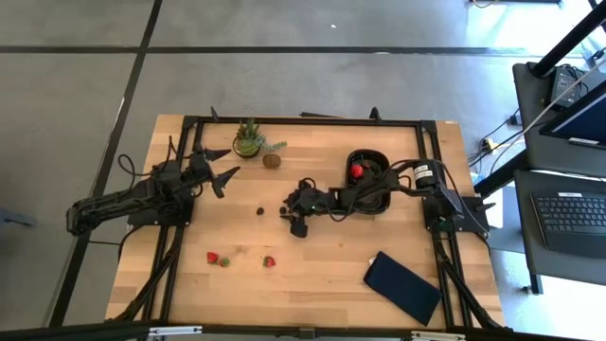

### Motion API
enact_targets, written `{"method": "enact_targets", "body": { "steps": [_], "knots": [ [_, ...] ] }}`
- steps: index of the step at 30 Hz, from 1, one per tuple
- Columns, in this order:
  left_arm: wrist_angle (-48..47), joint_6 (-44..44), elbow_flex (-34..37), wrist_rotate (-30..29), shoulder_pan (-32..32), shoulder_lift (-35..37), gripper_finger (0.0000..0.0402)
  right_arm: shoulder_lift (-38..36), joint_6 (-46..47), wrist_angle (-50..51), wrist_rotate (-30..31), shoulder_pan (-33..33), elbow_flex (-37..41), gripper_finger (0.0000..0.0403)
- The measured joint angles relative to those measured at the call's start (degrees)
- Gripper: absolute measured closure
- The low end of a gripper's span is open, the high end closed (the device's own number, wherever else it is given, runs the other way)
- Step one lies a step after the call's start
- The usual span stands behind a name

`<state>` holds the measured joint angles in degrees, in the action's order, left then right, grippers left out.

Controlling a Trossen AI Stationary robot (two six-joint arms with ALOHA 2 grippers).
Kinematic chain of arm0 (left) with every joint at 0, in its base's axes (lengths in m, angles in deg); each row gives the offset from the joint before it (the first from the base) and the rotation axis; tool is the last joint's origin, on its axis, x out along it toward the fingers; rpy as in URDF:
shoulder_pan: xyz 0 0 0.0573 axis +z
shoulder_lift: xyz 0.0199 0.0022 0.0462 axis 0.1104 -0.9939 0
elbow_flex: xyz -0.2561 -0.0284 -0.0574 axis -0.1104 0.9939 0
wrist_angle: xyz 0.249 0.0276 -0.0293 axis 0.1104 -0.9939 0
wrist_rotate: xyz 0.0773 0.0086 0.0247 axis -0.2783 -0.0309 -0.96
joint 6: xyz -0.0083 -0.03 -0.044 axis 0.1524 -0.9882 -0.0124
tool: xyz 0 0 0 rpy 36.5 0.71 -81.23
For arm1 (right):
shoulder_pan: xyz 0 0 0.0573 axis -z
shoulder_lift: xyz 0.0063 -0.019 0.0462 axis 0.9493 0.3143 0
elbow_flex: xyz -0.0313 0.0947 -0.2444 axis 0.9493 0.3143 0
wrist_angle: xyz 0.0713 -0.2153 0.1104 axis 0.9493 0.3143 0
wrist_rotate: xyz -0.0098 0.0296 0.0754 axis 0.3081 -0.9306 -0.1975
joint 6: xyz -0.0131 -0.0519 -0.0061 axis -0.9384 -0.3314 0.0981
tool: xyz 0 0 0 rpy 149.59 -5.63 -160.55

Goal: Pick and placing Produce into tupperware
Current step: Put the black cherry into the black bin

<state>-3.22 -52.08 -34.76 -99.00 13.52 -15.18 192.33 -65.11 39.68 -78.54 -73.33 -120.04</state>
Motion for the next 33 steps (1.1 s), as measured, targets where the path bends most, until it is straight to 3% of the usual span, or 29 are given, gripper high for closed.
{"method": "enact_targets", "body": {
  "steps": [21,33],
  "knots": [
    [0.0,0.0,0.0,0.0,0.0,0.0,0.0099,-0.1,0.0,2.2,0.2,0.0,0.0,0.0267],
    [0.0,0.0,0.0,0.0,0.0,0.0,0.0099,-0.1,0.0,2.3,0.2,0.0,0.0,0.0312]
  ]
}}
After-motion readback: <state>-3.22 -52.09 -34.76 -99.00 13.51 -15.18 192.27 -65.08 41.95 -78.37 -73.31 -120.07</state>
